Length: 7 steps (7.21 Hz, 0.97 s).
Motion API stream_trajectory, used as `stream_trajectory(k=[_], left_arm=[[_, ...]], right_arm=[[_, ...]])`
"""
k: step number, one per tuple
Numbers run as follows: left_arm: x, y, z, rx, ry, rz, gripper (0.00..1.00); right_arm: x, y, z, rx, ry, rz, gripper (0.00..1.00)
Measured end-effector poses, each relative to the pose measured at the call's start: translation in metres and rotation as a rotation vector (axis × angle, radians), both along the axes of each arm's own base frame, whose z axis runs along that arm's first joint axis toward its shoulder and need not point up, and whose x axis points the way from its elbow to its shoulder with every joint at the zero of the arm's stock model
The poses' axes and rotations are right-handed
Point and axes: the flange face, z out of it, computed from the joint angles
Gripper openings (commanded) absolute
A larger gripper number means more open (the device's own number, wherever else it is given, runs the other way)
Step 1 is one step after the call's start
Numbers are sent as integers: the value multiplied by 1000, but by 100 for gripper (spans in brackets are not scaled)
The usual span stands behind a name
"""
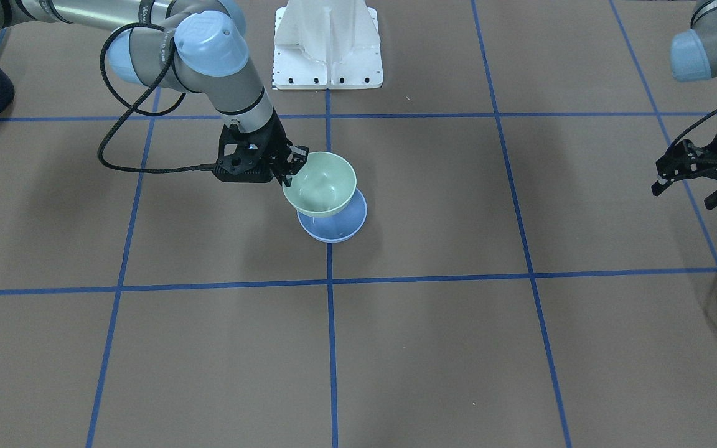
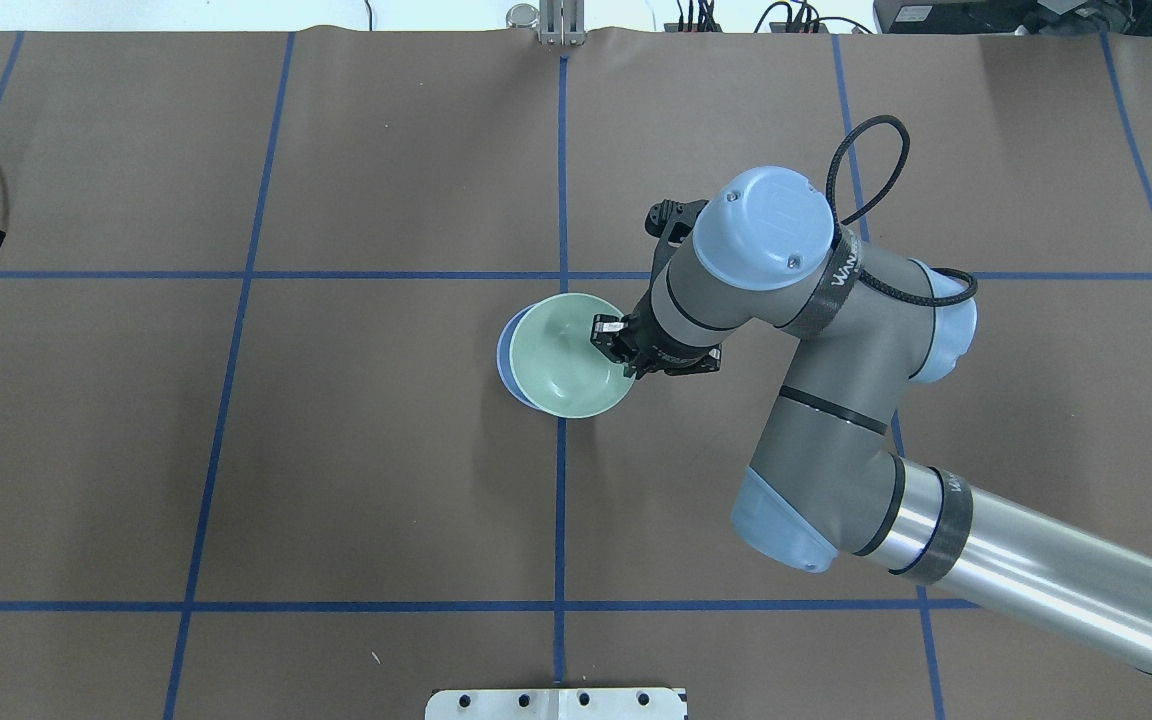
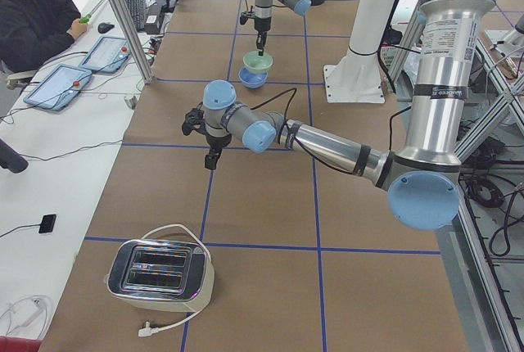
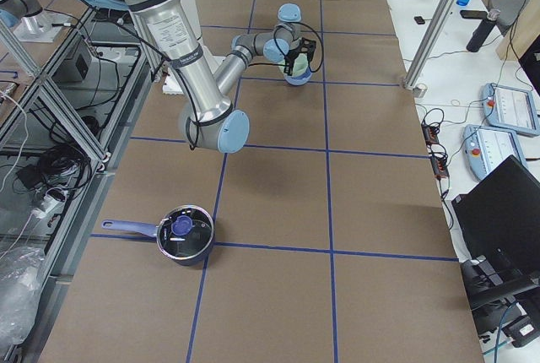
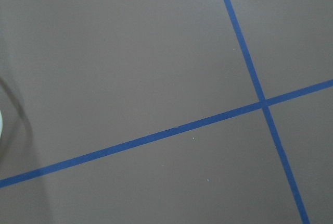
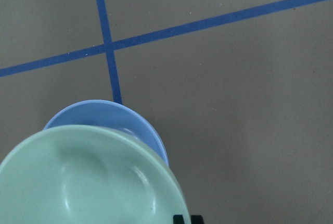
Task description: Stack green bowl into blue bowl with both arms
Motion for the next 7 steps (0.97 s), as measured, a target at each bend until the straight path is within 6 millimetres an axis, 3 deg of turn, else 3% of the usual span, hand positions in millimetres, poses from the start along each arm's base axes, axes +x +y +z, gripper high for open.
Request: stream_trajectory(k=[3,7], left_arm=[[-3,1,2,-3,0,-4,98],[-4,1,2,-2,1,-5,98]], right_arm=[[-13,-3,10,12,-14,2,0],[-14,-5,7,15,-27,9,0]])
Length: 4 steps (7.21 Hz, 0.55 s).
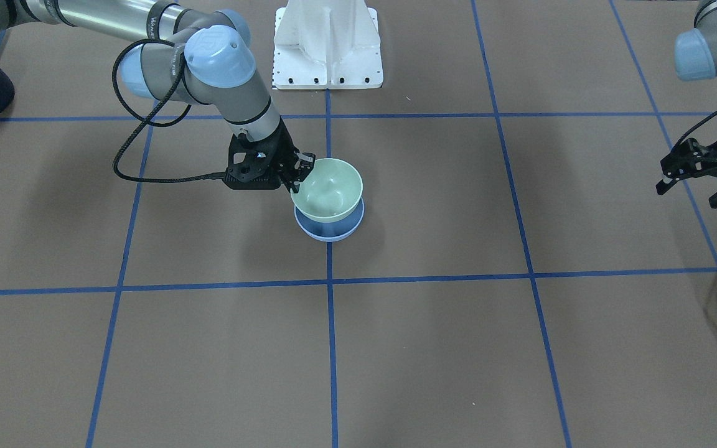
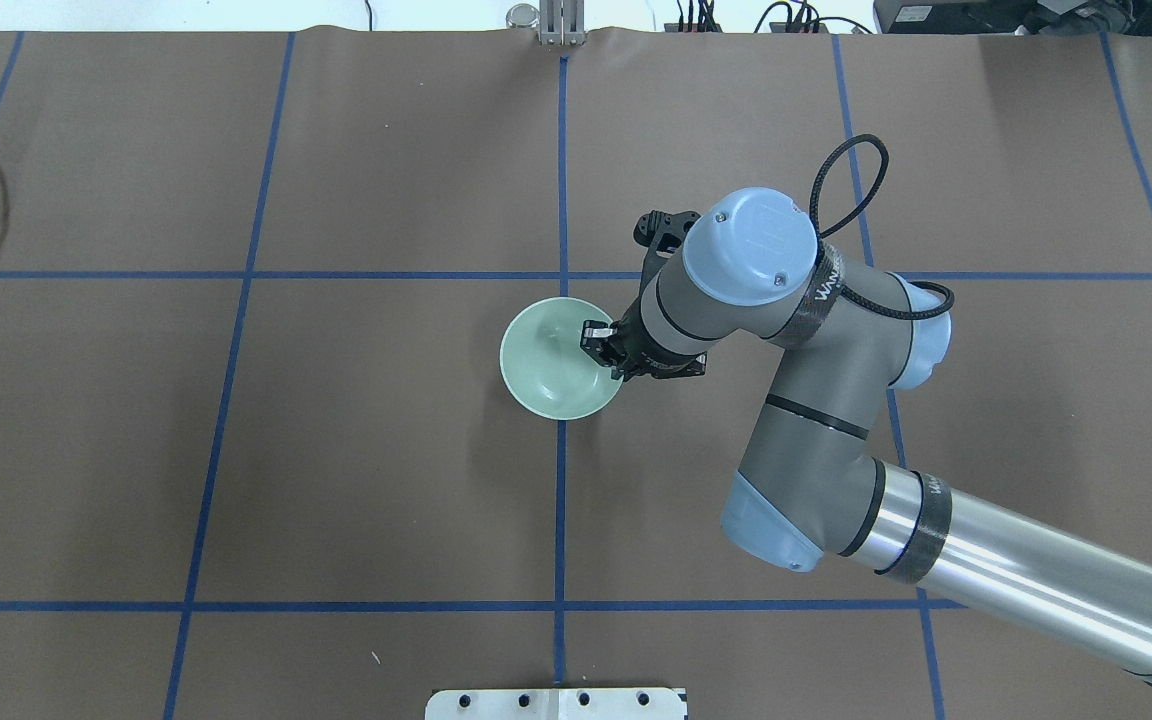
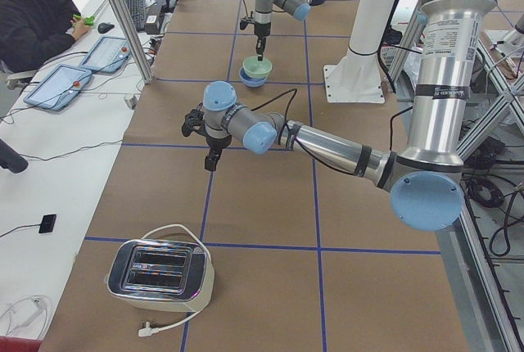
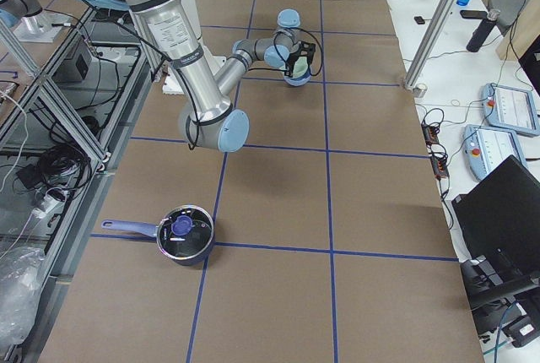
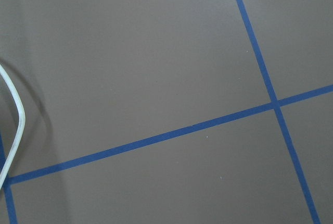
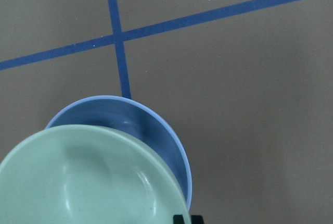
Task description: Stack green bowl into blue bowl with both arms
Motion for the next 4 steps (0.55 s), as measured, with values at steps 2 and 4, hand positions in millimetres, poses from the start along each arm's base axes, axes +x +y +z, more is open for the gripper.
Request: stream_trajectory(k=[2,4], left_arm=[[0,0,0,0,0,0,98],[0,0,0,1,0,0,98]], right_arm=[[-1,-11,-3,1,5,14,0],[-1,-22,-6,-1,9,27,0]])
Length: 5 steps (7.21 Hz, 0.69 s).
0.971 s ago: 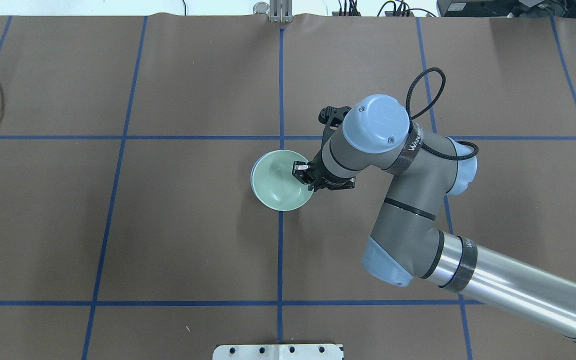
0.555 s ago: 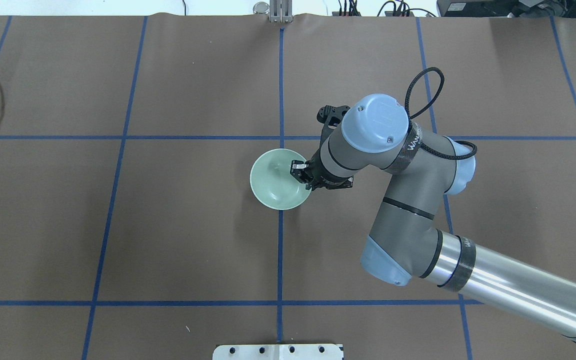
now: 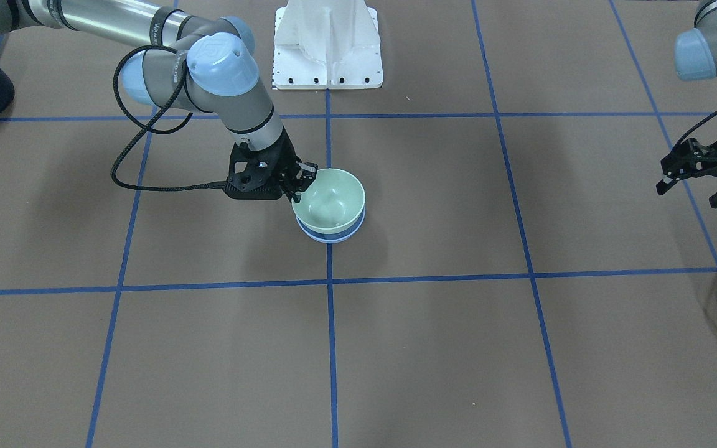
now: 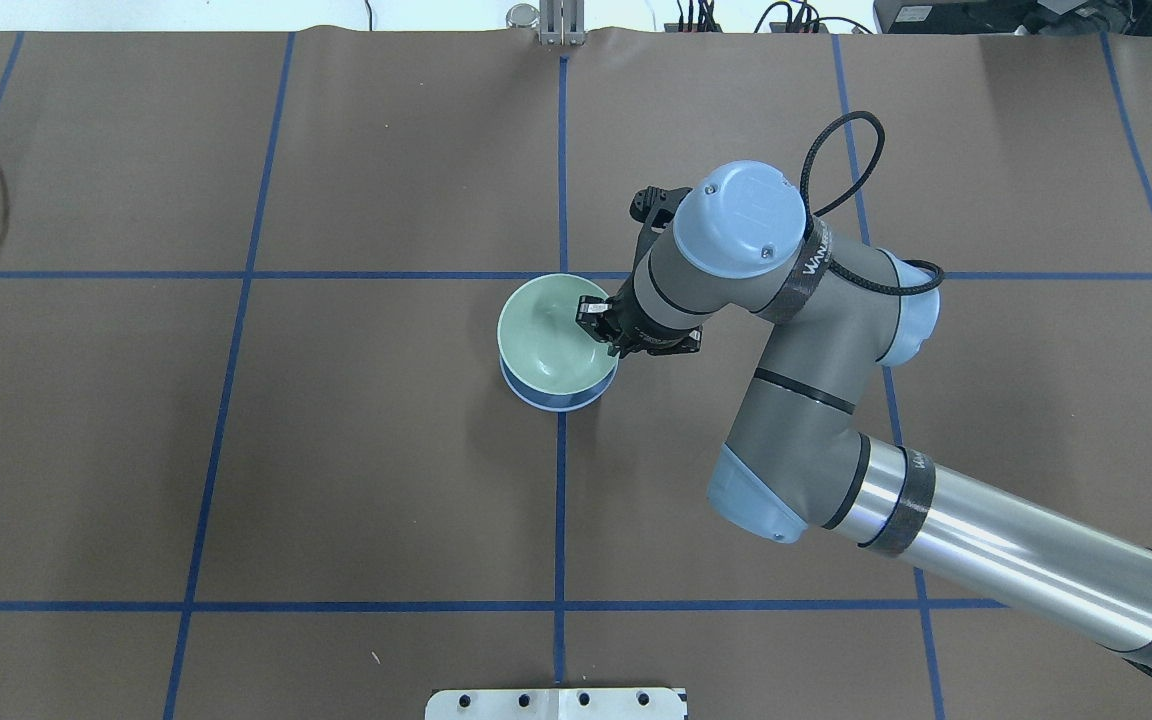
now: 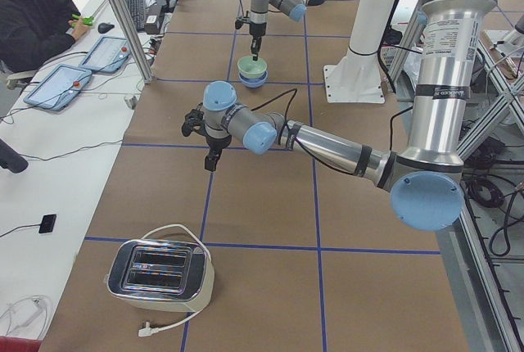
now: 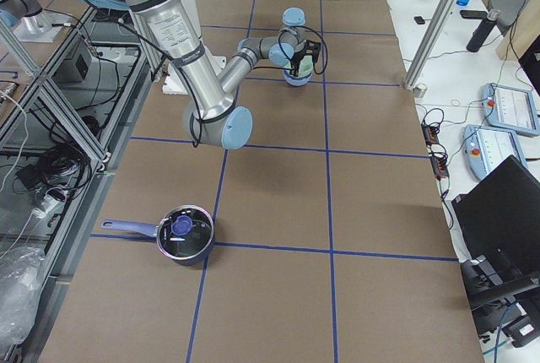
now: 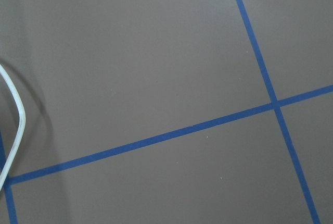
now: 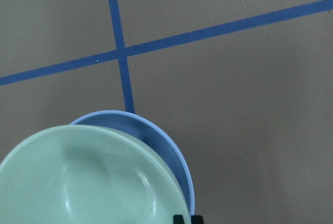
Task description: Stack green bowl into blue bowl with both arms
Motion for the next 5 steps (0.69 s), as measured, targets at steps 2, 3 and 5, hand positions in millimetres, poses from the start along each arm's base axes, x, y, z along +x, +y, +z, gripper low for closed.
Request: stream_trajectory(k=[2,3,5], left_arm=[[0,0,0,0,0,-1,98],[0,0,0,0,0,-1,98],[0,0,0,-2,0,0,98]], right_arm=[[0,-8,1,0,1,9,0],[-4,-11,3,4,-7,10,0],[-10,-15,9,10,-22,12,0]])
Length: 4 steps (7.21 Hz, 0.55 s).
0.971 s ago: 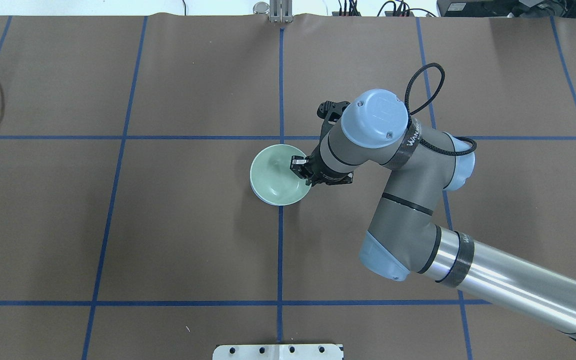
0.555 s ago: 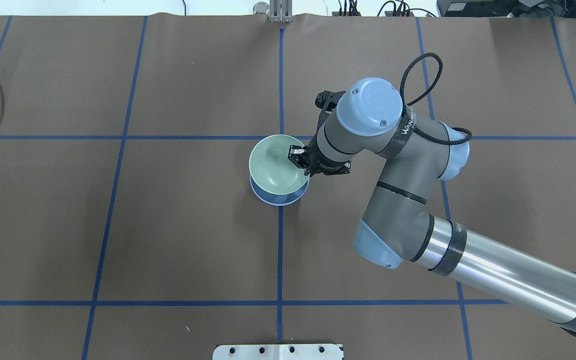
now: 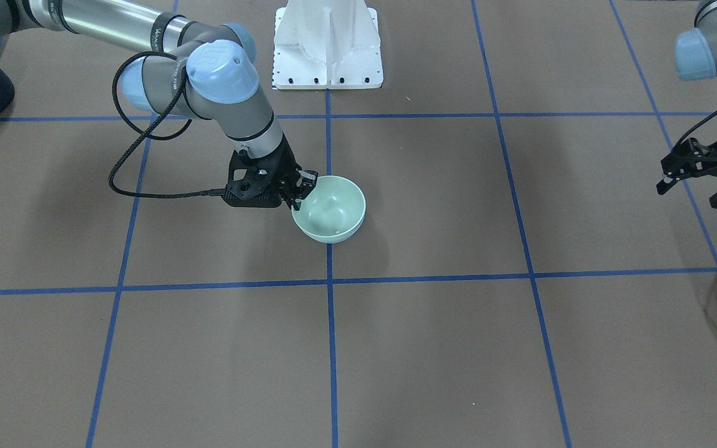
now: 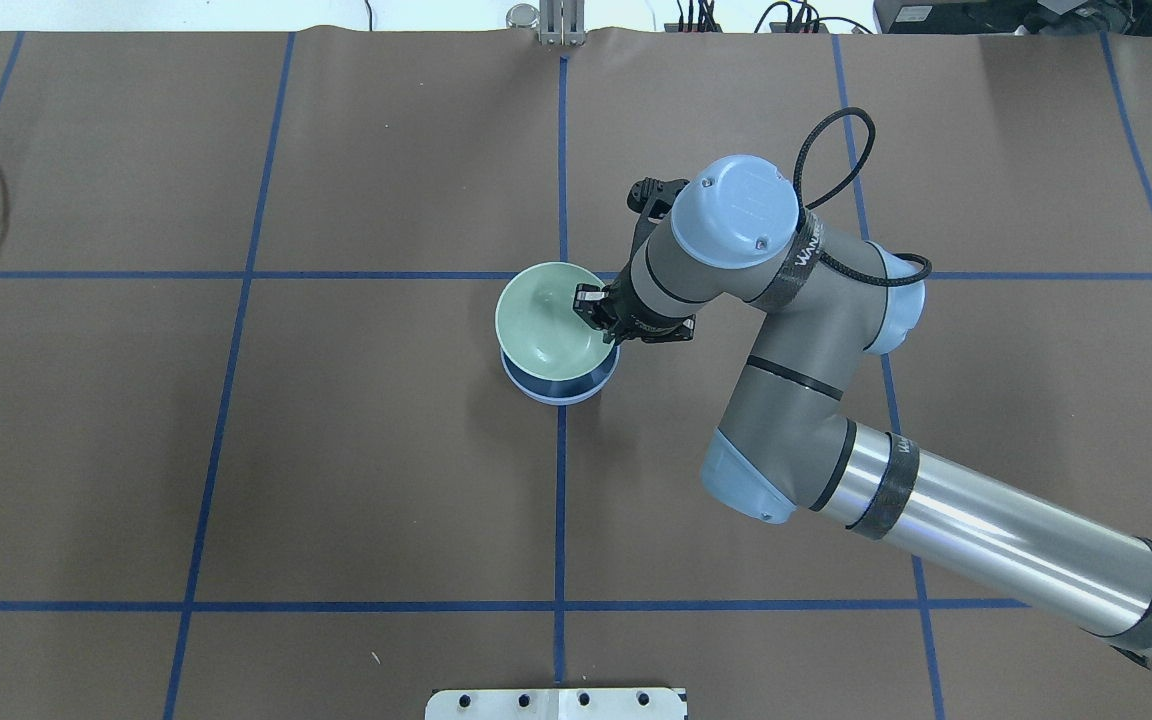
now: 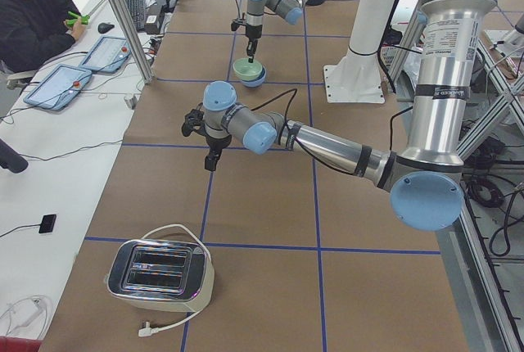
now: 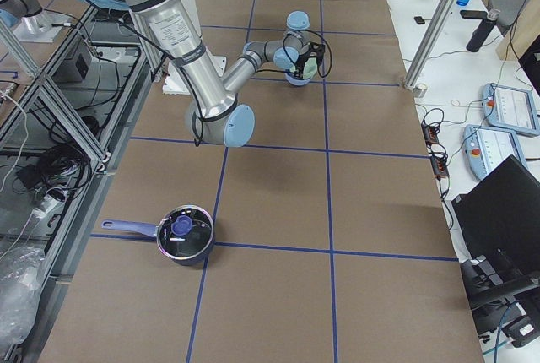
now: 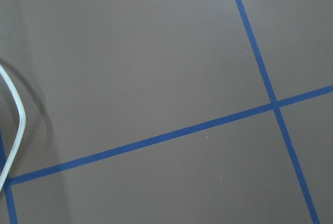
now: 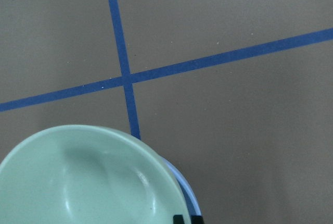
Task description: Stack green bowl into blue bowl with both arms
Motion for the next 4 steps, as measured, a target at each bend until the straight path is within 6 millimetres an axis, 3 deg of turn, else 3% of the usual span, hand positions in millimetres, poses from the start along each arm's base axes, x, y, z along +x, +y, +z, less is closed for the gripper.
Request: stream_trajectory(k=[4], left_arm=[[1,0,0,-2,-1,0,98]], right_arm=[[1,4,-1,-1,-15,-6,0]])
